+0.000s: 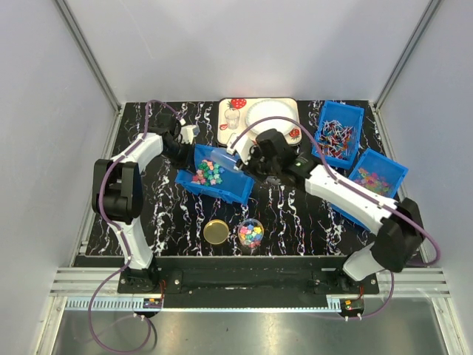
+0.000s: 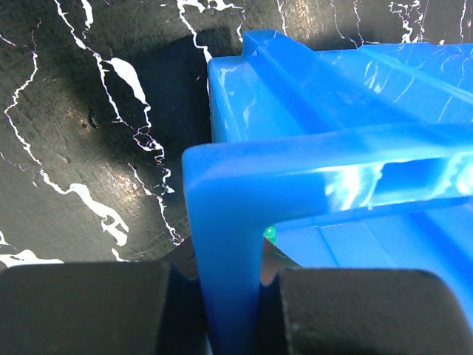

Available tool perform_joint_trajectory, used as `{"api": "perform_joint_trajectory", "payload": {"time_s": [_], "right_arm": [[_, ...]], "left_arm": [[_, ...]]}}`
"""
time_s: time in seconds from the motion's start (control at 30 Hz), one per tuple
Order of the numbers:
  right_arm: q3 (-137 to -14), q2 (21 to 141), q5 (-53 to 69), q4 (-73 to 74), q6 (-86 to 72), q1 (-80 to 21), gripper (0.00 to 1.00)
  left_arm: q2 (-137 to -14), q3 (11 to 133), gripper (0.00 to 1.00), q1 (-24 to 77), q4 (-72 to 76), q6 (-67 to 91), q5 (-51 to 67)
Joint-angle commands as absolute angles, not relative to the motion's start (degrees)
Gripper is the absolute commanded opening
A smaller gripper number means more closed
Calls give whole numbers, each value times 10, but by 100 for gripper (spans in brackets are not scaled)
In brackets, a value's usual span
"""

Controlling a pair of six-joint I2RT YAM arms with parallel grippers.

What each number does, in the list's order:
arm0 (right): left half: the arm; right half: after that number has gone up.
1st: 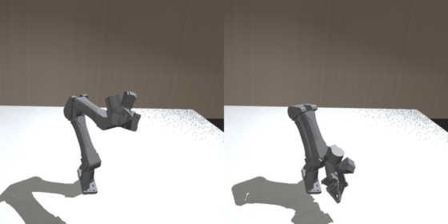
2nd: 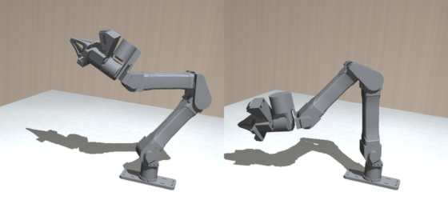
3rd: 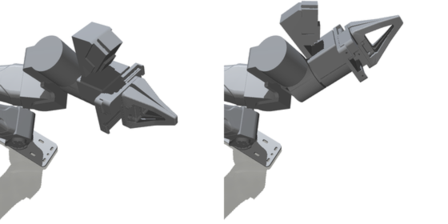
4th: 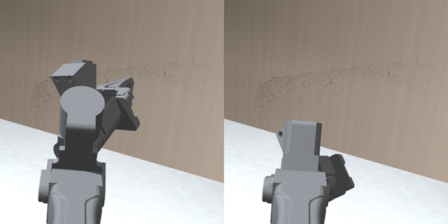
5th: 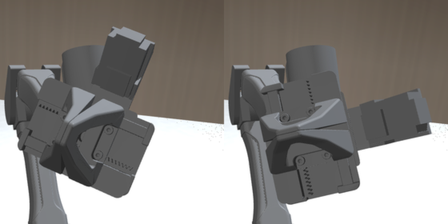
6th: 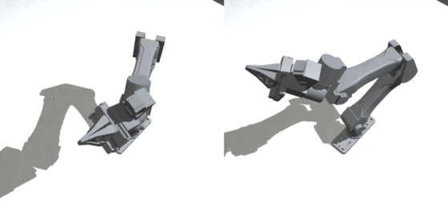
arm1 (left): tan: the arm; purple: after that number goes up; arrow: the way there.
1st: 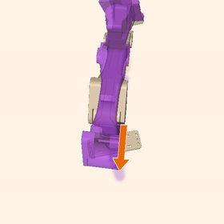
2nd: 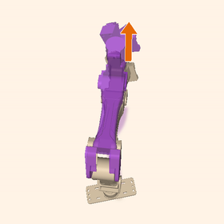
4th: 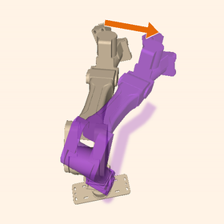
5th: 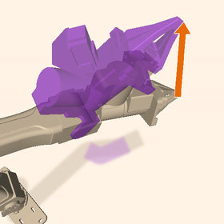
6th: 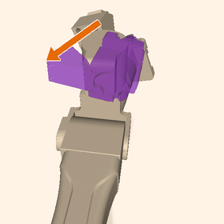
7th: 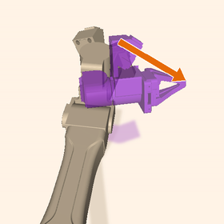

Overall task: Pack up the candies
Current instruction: Scoop the fake candies from the storage box, then place the fake candies in the packing bottle.

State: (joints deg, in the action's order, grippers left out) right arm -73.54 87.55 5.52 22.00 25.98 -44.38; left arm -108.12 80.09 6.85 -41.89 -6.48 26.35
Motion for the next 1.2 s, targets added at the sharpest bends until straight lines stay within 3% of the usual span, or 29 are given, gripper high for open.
{"api": "perform_joint_trajectory", "payload": {"time_s": [0.0, 0.13, 0.43, 1.17], "right_arm": [[-723, 806, 109, 326, 329, -441, 0], [-710, 763, 115, 456, 377, -442, 0], [-671, 693, 76, 591, 422, -482, 0], [-699, 778, -56, 679, 453, -581, 0]], "left_arm": [[-1062, 828, 0, 69, -396, -54, 308], [-1065, 830, 0, 69, -396, -54, 308], [-1066, 831, 0, 69, -395, -55, 291], [-1071, 832, 0, 67, -396, -61, 274]]}}
